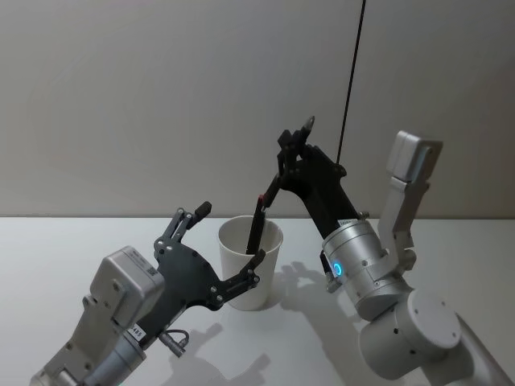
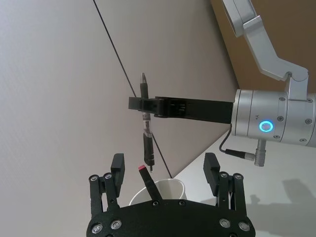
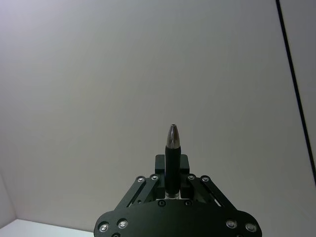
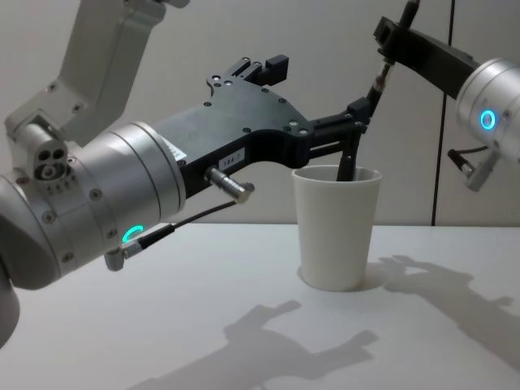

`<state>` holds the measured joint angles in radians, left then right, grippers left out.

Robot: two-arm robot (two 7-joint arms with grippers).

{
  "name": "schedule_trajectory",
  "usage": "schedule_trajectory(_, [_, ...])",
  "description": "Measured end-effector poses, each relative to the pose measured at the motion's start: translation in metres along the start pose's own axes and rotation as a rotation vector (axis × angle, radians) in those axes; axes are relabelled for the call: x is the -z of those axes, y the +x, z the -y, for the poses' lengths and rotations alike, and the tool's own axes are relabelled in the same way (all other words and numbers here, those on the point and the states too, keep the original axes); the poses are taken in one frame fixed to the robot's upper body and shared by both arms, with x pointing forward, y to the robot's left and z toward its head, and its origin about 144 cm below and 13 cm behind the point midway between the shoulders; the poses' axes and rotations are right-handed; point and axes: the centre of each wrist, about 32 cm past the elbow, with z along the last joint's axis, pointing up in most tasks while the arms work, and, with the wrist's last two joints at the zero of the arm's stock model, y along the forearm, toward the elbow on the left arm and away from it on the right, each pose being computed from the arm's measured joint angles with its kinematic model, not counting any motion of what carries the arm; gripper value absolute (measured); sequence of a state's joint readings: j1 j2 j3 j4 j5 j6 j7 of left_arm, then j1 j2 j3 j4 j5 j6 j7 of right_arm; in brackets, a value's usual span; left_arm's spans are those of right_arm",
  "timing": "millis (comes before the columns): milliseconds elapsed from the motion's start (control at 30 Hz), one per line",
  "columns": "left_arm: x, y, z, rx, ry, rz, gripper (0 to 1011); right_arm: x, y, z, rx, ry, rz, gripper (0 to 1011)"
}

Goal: Place the pen into the pen holder.

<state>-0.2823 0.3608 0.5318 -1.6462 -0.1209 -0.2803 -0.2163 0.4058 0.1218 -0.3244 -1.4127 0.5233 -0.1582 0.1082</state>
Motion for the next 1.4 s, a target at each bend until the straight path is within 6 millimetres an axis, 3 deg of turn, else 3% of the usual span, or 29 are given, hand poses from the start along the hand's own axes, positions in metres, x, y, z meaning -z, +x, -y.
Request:
schedule_trajectory(1133, [0.000, 0.000, 0.000, 0.000, 0.000, 0.000, 1004, -0.013, -0.007, 0.015, -0.044, -0.104, -0.061, 156])
schedule_trajectory(1333, [0.000, 0.000, 0.000, 0.000, 0.000, 0.000, 1004, -0.012, -0.007, 0.016, -0.039, -0.116, -0.059, 301])
schedule_trajectory(1400, [0.000, 0.000, 0.000, 0.000, 0.000, 0.000, 1003, -0.012, -0.007, 0.016, -0.037, -0.119, -0.058, 420])
